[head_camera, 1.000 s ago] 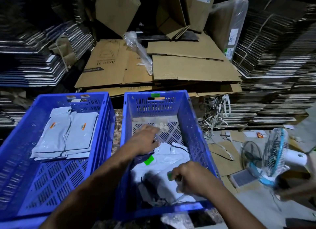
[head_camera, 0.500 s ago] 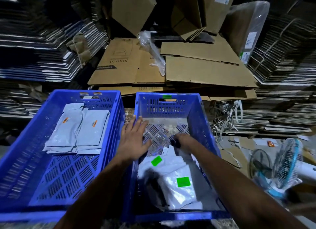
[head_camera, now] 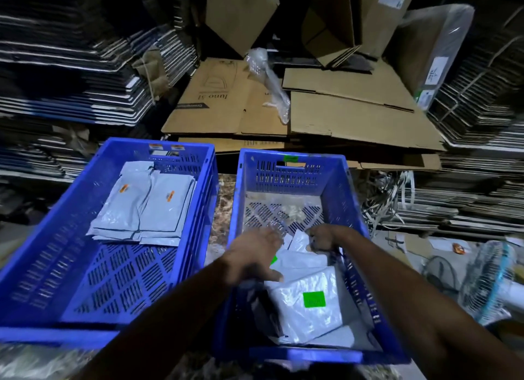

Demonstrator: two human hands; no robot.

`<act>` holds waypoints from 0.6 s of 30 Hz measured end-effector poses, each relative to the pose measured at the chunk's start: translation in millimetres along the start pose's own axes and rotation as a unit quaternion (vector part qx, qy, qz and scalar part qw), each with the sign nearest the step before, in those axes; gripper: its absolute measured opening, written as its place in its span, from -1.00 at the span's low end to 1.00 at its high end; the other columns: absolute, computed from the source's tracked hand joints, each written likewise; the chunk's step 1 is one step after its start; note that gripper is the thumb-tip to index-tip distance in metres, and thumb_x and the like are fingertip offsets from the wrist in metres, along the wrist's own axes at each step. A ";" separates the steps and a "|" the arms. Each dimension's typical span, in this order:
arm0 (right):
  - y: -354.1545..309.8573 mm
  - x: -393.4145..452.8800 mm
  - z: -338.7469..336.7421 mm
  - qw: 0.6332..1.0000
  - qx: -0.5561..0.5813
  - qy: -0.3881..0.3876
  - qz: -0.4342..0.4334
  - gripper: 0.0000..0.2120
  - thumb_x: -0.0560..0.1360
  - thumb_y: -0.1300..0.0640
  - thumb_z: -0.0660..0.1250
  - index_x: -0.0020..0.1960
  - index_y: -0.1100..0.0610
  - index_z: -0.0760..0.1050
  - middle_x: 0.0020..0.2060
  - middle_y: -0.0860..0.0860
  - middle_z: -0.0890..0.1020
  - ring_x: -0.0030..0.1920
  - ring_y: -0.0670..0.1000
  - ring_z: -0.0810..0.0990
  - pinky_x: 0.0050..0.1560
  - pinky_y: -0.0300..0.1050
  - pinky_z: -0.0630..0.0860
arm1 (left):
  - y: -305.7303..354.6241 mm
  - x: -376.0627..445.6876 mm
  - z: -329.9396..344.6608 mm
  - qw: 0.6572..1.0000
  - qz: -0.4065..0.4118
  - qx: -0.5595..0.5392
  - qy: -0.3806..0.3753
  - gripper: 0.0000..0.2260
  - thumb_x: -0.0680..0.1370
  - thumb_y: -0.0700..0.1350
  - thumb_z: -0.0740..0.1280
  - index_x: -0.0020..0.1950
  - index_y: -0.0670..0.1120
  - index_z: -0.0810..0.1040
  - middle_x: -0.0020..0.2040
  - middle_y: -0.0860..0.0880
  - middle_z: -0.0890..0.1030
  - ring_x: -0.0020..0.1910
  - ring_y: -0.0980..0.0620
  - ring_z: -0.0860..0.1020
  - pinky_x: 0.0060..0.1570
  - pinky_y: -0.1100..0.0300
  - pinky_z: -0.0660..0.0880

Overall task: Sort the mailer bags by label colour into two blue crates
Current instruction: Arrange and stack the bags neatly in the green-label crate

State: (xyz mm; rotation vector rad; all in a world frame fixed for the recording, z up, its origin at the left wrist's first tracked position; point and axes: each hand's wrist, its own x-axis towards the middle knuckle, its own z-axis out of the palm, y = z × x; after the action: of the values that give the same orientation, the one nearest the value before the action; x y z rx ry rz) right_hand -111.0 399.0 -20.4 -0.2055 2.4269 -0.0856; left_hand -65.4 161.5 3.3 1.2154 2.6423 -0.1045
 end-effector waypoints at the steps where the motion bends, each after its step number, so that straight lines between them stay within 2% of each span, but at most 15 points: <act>1: -0.1 -3.3 -2.6 1.000 -0.014 0.012 0.007 -0.49 0.55 -0.01 0.34 0.42 0.21 0.41 0.35 0.20 0.50 0.29 0.17 0.52 0.28 -0.08 0.46 | 6.9 4.0 9.7 0.998 -0.013 -0.047 -0.039 -0.23 0.43 0.33 0.30 0.47 -0.13 0.31 0.45 -0.15 0.38 0.43 -0.14 0.34 0.41 0.00 0.28; 3: -2.9 -11.5 -8.2 0.999 -0.010 0.034 0.026 -0.52 0.56 0.05 0.34 0.43 0.19 0.39 0.34 0.18 0.51 0.30 0.16 0.51 0.23 -0.14 0.42 | 18.8 8.8 23.9 0.988 -0.038 -0.113 -0.097 -0.24 0.45 0.27 0.32 0.51 -0.11 0.22 0.47 -0.15 0.35 0.43 -0.13 0.36 0.39 0.00 0.31; 6: -1.1 -22.2 -17.4 0.995 -0.039 0.087 0.001 -0.53 0.63 0.07 0.26 0.46 0.25 0.32 0.36 0.21 0.49 0.31 0.19 0.48 0.14 -0.11 0.39 | 22.0 10.5 32.0 0.987 -0.035 -0.069 -0.139 -0.24 0.53 0.20 0.28 0.58 -0.12 0.05 0.55 -0.14 0.22 0.48 -0.14 0.29 0.44 -0.03 0.25; 8: -2.1 -30.2 -25.2 0.989 -0.023 0.148 0.000 -0.69 0.61 0.13 0.26 0.32 0.21 0.41 0.21 0.23 0.57 0.17 0.21 0.55 -0.01 -0.07 0.42 | 22.5 8.7 36.1 0.988 -0.026 -0.034 -0.150 -0.26 0.56 0.20 0.24 0.59 -0.09 0.01 0.58 -0.10 0.17 0.51 -0.12 0.24 0.44 -0.04 0.20; 10: -4.9 -43.1 -38.2 0.975 0.008 0.223 0.005 -0.93 0.59 0.17 0.26 0.07 0.09 0.43 0.01 0.15 0.61 -0.02 0.15 0.58 -0.12 -0.10 0.44 | 25.7 8.6 40.0 0.986 -0.026 -0.008 -0.163 -0.32 0.57 0.13 0.21 0.59 -0.05 0.01 0.58 -0.06 0.16 0.52 -0.10 0.22 0.43 -0.07 0.19; 12: -8.3 -58.7 -55.3 0.955 0.027 0.295 0.006 -0.92 0.58 0.15 0.28 0.01 0.03 0.38 -0.05 0.10 0.62 -0.08 0.14 0.60 -0.15 -0.08 0.48 | 29.5 10.3 42.6 0.982 -0.018 0.016 -0.186 -0.37 0.58 0.08 0.21 0.58 -0.03 0.06 0.57 -0.04 0.20 0.51 -0.09 0.24 0.41 -0.08 0.19; 14: -16.7 -83.1 -76.7 0.928 0.013 0.372 -0.013 -0.88 0.55 0.15 0.29 0.01 0.05 0.35 -0.04 0.13 0.65 -0.11 0.20 0.61 -0.18 0.01 0.53 | 32.5 12.4 42.7 0.978 -0.006 0.037 -0.204 -0.36 0.57 0.12 0.24 0.58 0.01 0.06 0.58 0.00 0.17 0.53 -0.08 0.19 0.44 -0.08 0.13; 16: -25.0 -110.3 -95.7 0.899 0.023 0.437 -0.026 -0.85 0.52 0.16 0.28 -0.02 0.04 0.31 -0.07 0.14 0.64 -0.14 0.23 0.59 -0.26 0.00 0.45 | 34.0 12.4 39.2 0.976 -0.002 0.073 -0.207 -0.28 0.56 0.21 0.22 0.60 0.02 -0.04 0.61 0.02 0.04 0.57 -0.06 0.06 0.48 -0.13 -0.01; 18: -29.7 -139.3 -107.5 0.867 0.062 0.493 -0.012 -0.85 0.52 0.17 0.30 -0.02 0.08 0.31 -0.14 0.12 0.61 -0.19 0.21 0.56 -0.29 -0.04 0.35 | 27.4 14.5 33.3 0.976 -0.009 0.120 -0.183 -0.25 0.56 0.32 0.12 0.61 0.00 -0.08 0.61 -0.01 0.02 0.58 -0.08 0.00 0.49 -0.15 -0.06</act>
State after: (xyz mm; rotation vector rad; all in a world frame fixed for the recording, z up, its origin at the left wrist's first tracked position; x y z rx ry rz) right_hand -72.8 394.3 153.8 -0.1485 3.4243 -0.4558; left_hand -47.9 184.8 -31.6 1.1127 2.3651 -0.6052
